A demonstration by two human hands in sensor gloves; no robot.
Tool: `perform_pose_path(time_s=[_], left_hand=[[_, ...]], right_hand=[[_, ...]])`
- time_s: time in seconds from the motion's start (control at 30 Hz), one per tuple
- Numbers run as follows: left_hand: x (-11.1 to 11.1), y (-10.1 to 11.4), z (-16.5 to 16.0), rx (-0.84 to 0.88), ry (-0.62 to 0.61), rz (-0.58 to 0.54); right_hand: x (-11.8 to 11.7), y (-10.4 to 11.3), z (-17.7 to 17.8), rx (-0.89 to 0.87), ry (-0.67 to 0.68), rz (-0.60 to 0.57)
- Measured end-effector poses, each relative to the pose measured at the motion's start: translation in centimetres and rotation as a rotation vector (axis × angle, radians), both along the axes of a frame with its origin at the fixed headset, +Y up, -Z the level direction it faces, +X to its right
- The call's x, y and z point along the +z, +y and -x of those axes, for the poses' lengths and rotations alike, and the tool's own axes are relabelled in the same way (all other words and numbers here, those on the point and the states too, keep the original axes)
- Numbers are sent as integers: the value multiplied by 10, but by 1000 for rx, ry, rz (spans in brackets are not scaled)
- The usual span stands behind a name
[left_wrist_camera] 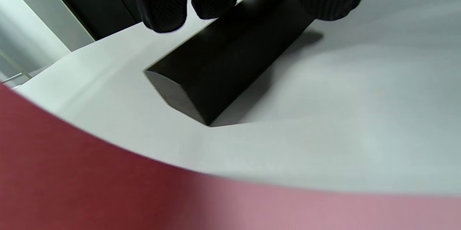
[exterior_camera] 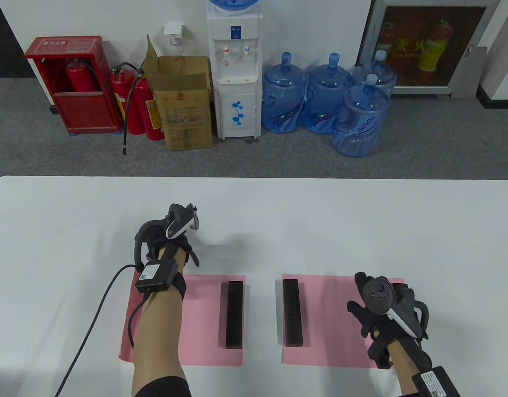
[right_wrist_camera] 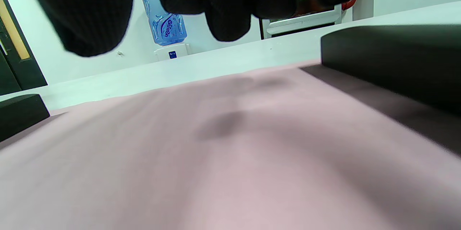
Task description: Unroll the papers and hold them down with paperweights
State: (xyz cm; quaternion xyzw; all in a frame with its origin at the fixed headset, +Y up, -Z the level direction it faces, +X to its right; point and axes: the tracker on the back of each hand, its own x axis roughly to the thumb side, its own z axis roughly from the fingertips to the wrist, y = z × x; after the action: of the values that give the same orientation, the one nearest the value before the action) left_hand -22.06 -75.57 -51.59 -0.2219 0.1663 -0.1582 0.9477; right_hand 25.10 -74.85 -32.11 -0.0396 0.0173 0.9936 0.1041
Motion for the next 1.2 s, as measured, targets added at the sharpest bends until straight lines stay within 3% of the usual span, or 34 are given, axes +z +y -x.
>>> perform_pose_path(time_s=[0.37, 0.5, 0.7, 0.83, 1.0, 1.2], left_hand=[[-9, -8, -2, -31, -111, -43], [0, 26, -7, 1, -154, -126], [42, 95, -9, 94, -268, -307], [81, 117, 0, 104, -312, -330], [130, 113, 15, 120, -343, -308], [167, 78, 31, 70, -331, -185]], right_hand=[[-3, -3, -8, -17, -17, 11], [-4, -4, -6, -9, -5, 19], [-3, -3, -6, -28, 4, 7], [-1, -1, -1, -11, 31, -11], [2, 3, 7, 9, 65, -35], [4, 2, 12, 18, 87, -35]])
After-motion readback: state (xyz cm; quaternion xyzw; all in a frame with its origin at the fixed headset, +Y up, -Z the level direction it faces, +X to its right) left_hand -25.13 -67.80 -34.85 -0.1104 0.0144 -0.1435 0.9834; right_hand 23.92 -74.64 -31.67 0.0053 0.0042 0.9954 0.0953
